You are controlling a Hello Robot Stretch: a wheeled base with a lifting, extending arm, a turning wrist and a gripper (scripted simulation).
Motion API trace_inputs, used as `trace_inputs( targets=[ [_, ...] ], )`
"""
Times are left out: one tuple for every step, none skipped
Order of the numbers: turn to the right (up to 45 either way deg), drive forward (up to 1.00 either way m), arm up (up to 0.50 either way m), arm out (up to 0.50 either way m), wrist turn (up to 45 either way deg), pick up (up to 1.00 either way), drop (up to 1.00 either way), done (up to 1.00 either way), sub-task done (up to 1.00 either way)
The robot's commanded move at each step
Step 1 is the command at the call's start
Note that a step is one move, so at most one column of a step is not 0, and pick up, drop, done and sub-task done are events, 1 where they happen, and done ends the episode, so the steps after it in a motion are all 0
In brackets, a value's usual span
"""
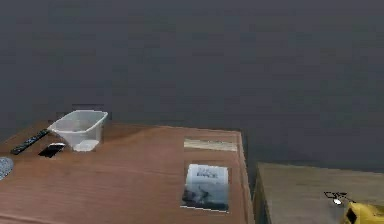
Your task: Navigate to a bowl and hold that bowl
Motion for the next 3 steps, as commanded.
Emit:
trace_inputs(
  targets=[
    [-45.0,0.00,0.00,0.00,0.0,0.00,0.00,0.00,0.00],
    [-45.0,0.00,0.00,0.00,0.0,0.00,0.00,0.00,0.00],
    [-27.0,0.00,0.00,0.00,0.0,0.00,0.00,0.00,0.00]
  ],
)
